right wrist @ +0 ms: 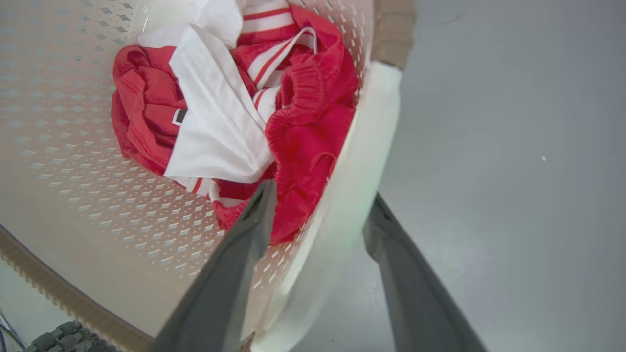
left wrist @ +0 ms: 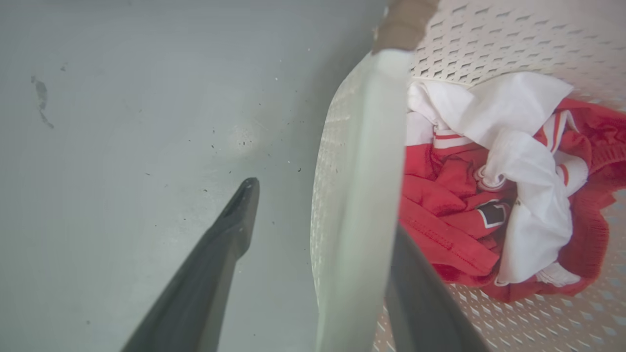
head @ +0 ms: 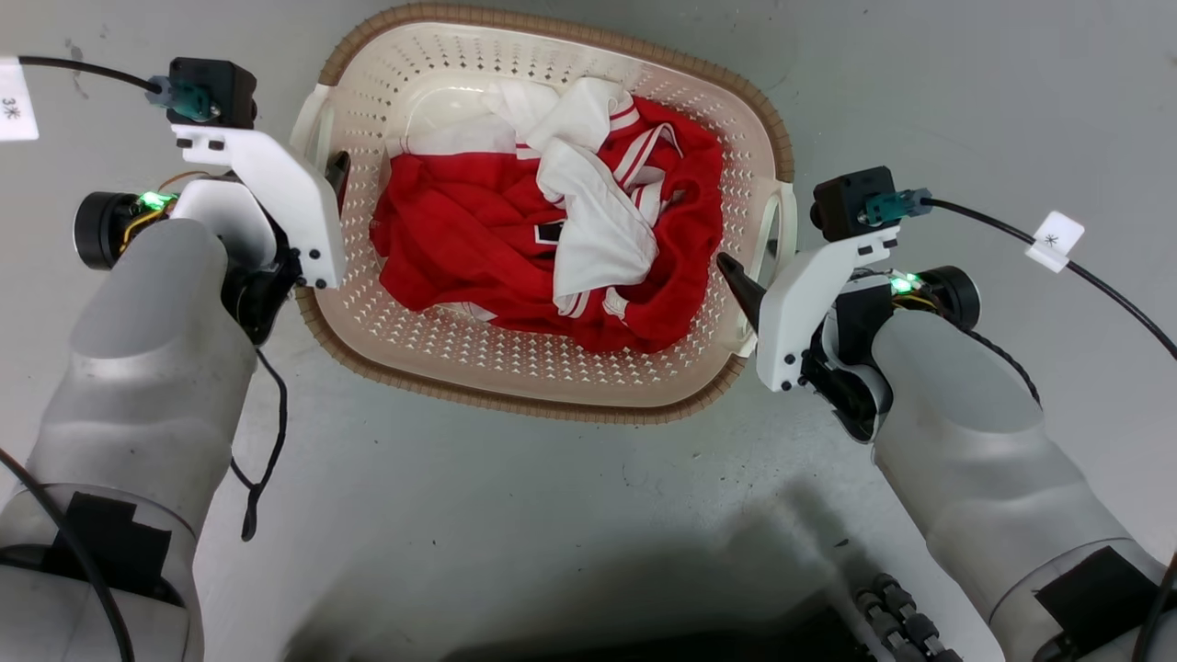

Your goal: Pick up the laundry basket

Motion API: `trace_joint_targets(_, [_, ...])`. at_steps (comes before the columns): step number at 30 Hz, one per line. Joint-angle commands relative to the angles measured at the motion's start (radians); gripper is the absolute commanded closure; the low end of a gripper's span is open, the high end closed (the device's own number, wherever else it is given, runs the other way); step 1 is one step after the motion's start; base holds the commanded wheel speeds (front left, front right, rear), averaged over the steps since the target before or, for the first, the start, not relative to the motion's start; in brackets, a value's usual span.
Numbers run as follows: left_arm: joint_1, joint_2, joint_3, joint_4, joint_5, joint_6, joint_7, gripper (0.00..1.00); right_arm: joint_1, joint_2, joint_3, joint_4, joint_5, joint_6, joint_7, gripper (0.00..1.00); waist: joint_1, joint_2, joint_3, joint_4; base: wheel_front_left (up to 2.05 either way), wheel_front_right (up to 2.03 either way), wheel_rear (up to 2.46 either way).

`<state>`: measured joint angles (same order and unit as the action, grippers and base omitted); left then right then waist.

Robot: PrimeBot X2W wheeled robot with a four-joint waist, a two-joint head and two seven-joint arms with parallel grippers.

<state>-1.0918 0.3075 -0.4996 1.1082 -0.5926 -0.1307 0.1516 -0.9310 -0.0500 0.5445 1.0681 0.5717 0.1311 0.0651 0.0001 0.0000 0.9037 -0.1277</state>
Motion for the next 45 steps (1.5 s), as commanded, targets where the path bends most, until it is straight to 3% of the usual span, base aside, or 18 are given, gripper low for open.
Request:
trace_joint_targets(1, [-0.013, 0.002, -0.004, 0.005, -0.013, 0.0, 0.006, 1.0, -0.019, -0.001, 0.013, 0.004, 0.017, -0.001, 0.006, 0.81, -0.0001, 0.0, 0.003, 0.001, 0.0, 0.0, 0.0])
trace_joint_targets(2, [-0.01, -0.003, -0.012, 0.006, -0.024, 0.0, 0.015, 1.0, -0.022, 0.0, 0.026, 0.005, 0.031, -0.001, 0.013, 1.0, -0.0001, 0.0, 0.004, 0.002, 0.0, 0.0, 0.0])
trace_joint_targets(18, [0.024, -0.048, -0.103, 0.026, -0.172, 0.0, 0.071, 1.0, -0.061, 0.005, 0.155, 0.093, 0.133, 0.005, 0.004, 1.0, -0.0001, 0.0, -0.058, 0.027, 0.0, 0.0, 0.0])
trace_joint_targets(31, [0.106, -0.148, -0.147, 0.079, -0.264, -0.004, 0.134, 1.0, -0.042, 0.013, 0.236, 0.16, 0.165, 0.006, 0.143, 1.0, -0.0001, 0.0, -0.24, 0.071, 0.0, 0.0, 0.0])
trace_joint_targets(45, [0.167, -0.181, -0.225, 0.111, -0.295, -0.006, 0.243, 1.0, -0.003, 0.001, 0.293, 0.157, 0.23, 0.006, 0.29, 1.0, -0.0001, 0.0, -0.436, 0.085, 0.0, 0.0, 0.0])
